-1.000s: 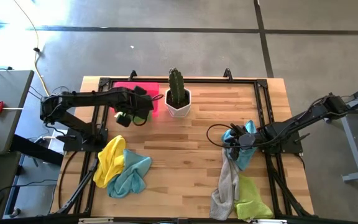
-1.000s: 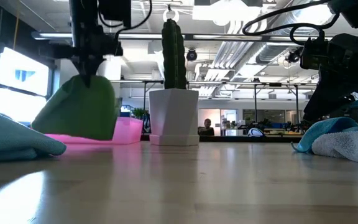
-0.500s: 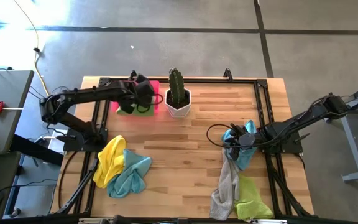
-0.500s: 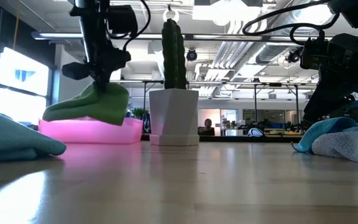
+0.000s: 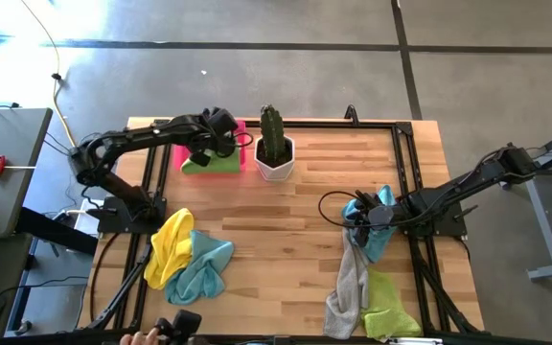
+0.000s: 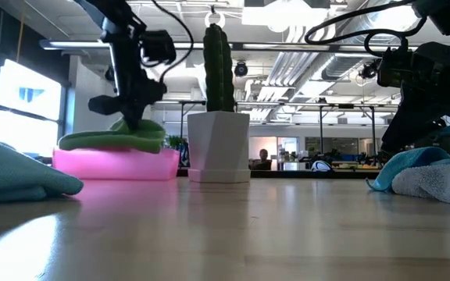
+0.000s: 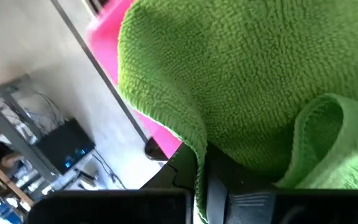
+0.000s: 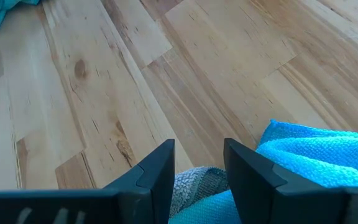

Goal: Fold microfiber towels
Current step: Put the folded green microfiber towel into the pink bin

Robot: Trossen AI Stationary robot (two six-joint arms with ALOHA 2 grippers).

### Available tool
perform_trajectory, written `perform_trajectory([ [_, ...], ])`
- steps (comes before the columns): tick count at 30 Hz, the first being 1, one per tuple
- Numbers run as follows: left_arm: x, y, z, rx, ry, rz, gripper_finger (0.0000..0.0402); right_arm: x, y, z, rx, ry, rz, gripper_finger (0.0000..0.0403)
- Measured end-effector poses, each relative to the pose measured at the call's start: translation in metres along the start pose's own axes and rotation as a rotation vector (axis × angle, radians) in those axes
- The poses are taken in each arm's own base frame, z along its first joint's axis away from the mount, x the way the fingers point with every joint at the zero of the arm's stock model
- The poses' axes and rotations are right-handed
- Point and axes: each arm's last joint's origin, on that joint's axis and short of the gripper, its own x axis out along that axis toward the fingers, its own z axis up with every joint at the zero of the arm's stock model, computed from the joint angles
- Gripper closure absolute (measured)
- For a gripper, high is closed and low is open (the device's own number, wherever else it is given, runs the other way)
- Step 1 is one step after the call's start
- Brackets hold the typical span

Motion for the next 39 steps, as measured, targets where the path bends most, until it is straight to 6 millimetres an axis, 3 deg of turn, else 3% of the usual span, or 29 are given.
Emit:
perform_trajectory([
  [7, 0.023, 0.005, 0.005, 0.010, 0.066, 0.005, 0.0400, 0.000, 0.000, 0.000, 0.002, 0.000, 0.000, 0.0274],
  [17, 0.046, 0.012, -0.002, -0.038, 0.104, -0.008, 0.0400, 0.000, 0.000, 0.000, 0.002, 0.000, 0.000, 0.0274],
  [39, 0.049, 0.013, -0.004, -0.073, 0.064, -0.018, 0.0390, 0.000, 0.000, 0.000, 0.002, 0.000, 0.000, 0.0274],
])
